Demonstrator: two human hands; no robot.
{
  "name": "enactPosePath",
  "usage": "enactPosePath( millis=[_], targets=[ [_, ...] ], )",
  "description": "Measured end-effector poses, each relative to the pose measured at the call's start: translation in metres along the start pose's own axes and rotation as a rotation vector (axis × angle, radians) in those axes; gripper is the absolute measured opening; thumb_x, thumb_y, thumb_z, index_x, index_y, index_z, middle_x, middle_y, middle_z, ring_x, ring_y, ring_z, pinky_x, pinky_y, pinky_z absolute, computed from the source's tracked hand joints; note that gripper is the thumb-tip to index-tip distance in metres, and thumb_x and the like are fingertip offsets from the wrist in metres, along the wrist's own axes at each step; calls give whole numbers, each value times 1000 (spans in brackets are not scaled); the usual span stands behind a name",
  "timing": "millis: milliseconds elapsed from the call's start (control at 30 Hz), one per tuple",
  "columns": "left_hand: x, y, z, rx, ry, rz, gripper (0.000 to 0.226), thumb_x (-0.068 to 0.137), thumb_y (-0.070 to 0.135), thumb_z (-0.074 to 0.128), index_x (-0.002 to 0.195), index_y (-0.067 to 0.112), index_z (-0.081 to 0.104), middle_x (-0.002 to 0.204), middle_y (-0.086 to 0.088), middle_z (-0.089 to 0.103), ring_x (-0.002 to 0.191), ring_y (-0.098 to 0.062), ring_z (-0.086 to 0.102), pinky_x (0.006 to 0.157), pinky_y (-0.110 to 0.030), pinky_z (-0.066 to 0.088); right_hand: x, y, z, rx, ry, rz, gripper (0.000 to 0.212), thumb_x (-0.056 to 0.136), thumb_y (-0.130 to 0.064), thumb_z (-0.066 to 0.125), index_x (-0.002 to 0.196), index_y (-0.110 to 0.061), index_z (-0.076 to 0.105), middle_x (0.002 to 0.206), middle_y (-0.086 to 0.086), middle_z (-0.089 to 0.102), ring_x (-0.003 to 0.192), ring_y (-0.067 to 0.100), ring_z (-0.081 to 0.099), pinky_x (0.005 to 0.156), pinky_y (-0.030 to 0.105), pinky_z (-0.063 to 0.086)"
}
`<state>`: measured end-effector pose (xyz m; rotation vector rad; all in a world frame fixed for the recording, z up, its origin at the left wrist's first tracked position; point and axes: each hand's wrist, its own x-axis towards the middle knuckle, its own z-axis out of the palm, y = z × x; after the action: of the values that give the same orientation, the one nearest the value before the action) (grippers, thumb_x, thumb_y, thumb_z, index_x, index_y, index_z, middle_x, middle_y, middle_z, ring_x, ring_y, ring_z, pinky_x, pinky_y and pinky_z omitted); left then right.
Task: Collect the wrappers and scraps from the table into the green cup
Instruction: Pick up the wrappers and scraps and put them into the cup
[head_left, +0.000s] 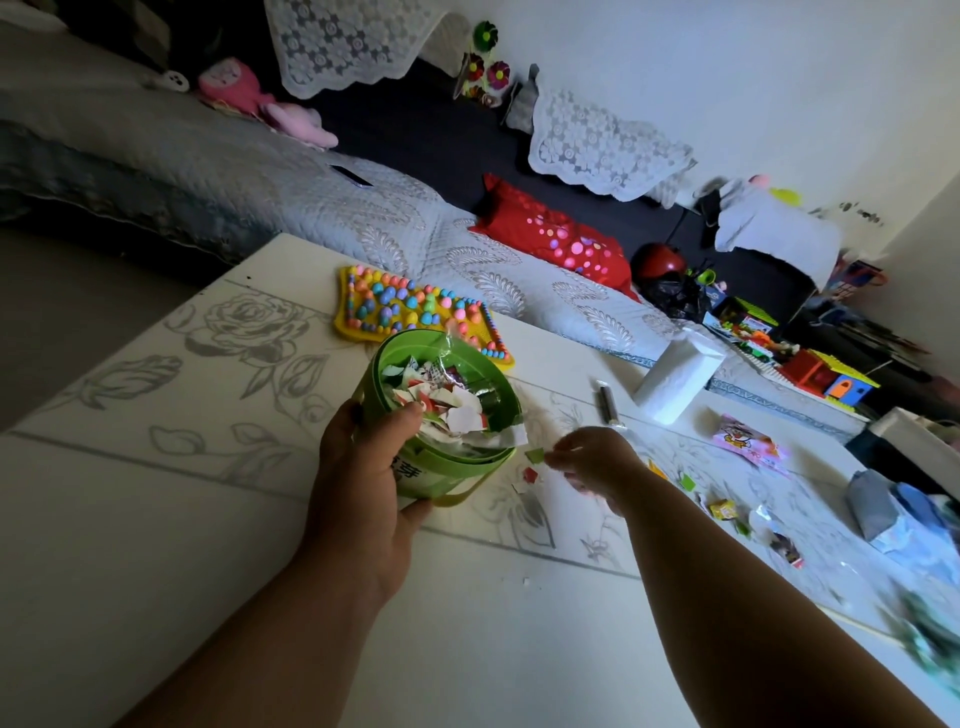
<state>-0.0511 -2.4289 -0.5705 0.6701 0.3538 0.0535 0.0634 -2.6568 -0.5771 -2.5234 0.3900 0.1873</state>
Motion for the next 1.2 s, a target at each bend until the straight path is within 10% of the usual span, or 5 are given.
enactPosePath(
  millis=[133,433,900,1200],
  targets=[
    [1,-1,-1,24,1,-7,46,87,22,67,130,36,60,127,3,67,118,-28,61,96,-58,50,-5,-14,7,-25,-118,-74,58,70,-24,82,124,-18,60,98,9,64,73,17,57,64,25,53],
    [-1,2,2,16,3,-7,43,88,20,65,129,34,61,124,2,69,115,-27,63,98,-59,50,-2,-23,14,-449,-24,-96,33,77,-39,74,100,-15,75,93,7,73,89,22,69,76,26,51],
    [-9,5,3,26,4,-10,44,84,21,69,126,32,61,127,1,67,118,-28,62,99,-58,48,-54,-6,12,-248,-32,-1,22,78,-25,72,85,-4,73,71,4,66,58,12,56,54,18,43],
    [-8,-1,1,28,4,-2,44,88,20,68,129,32,59,126,2,66,115,-24,61,78,-39,50,-114,-79,-32,453,121,-294,13,76,-15,76,75,-21,65,65,-3,67,50,2,61,52,20,43]
  ],
)
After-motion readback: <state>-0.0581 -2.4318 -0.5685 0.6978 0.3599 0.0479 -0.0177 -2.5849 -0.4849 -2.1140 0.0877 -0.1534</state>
